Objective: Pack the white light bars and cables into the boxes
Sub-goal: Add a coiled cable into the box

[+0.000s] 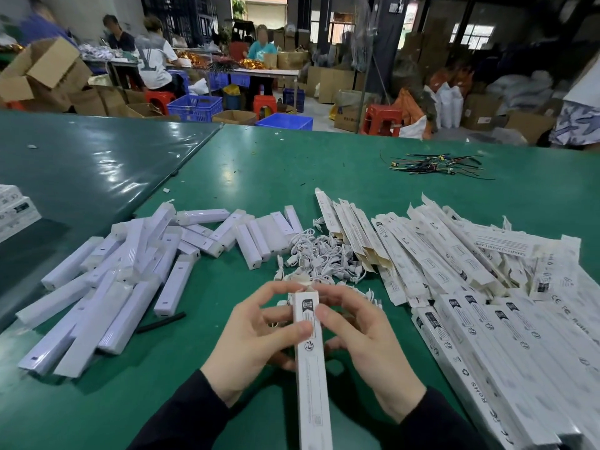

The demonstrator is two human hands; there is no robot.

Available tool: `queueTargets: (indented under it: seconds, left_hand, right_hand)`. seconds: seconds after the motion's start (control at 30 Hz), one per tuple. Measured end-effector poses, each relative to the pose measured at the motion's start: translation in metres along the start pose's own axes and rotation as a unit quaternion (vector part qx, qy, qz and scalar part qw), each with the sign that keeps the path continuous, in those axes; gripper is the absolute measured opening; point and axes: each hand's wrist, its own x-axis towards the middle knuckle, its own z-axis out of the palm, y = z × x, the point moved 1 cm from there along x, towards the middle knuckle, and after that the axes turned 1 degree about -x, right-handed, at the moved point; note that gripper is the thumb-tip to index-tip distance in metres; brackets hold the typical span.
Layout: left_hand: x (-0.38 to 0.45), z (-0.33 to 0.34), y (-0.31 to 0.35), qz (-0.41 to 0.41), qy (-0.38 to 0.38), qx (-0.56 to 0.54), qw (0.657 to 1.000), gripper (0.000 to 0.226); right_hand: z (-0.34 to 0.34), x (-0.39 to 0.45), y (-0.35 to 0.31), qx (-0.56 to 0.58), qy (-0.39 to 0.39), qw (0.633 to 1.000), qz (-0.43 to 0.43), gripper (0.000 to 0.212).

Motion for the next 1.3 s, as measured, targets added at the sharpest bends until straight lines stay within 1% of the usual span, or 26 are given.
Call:
queueTargets:
  seconds: [0.13,0.23,0.3,0.37,0.4,0.5,0.63,0.77,0.9,1.0,1.07,1.13,1.23,1.3]
  left_hand:
    - [-0.0005,0.001,-0.0011,-0.008,-0.006,0.006,1.0,0.049]
    - [-0.0011,0.0029,-0.0018,-0.013,-0.013,0.013,1.0,0.043]
    - [-0.0012,0.0035,-0.0014,-0.019,-0.016,0.015,1.0,0.041]
    - [-0.0016,0.0036,-0.0003,-0.025,-0.02,0.017,0.999,0.039]
    - [-0.0022,0.0036,0.0001,-0.029,-0.023,0.017,0.999,0.037]
    - [-0.0036,0.0049,-0.0015,-0.045,-0.045,0.028,0.998,0.036]
    - [-0.0037,0.007,-0.0057,-0.077,-0.076,0.047,0.993,0.038]
    - [-0.0036,0.0061,-0.0079,-0.079,-0.076,0.042,0.993,0.038]
    - [-0.0033,0.0046,-0.0082,-0.076,-0.068,0.026,0.994,0.046]
    - [-0.0033,0.0034,-0.0081,-0.076,-0.068,0.022,0.995,0.047]
    - [-0.0036,0.0034,-0.0084,-0.075,-0.076,0.02,0.994,0.047]
    - [-0.0037,0.0035,-0.0086,-0.076,-0.08,0.018,0.994,0.047]
    - [-0.0042,0.0031,-0.0082,-0.078,-0.084,0.025,0.993,0.048]
    - [-0.0044,0.0027,-0.0081,-0.08,-0.085,0.033,0.993,0.048]
  right_hand:
    - [-0.0027,0.0014,0.0024,0.001,-0.004,1.0,-0.001,0.012]
    - [-0.0068,0.0035,0.003,-0.016,-0.009,1.0,0.014,0.014]
    - [-0.0084,0.0043,0.0043,-0.024,-0.004,0.999,0.027,0.025]
    - [-0.0085,0.0051,0.0063,-0.018,0.021,0.998,0.047,0.04]
    - [-0.0081,0.0052,0.007,-0.012,0.032,0.998,0.06,0.044]
    - [-0.006,0.0057,0.0059,0.011,0.038,0.995,0.096,0.034]
    - [-0.0058,0.005,0.0053,0.042,0.029,0.991,0.127,0.032]
    - [-0.0085,0.0051,0.0071,0.045,0.037,0.99,0.128,0.035]
    - [-0.008,0.0052,0.0071,0.034,0.032,0.991,0.123,0.024]
    - [-0.0068,0.0053,0.0056,0.035,0.036,0.993,0.109,0.03]
    - [-0.0066,0.0054,0.0055,0.039,0.041,0.993,0.105,0.029]
    - [-0.0069,0.0053,0.0064,0.04,0.041,0.993,0.104,0.026]
    - [-0.0076,0.0058,0.0083,0.027,0.044,0.993,0.104,0.015]
    - [-0.0087,0.006,0.0091,0.012,0.044,0.994,0.1,0.013]
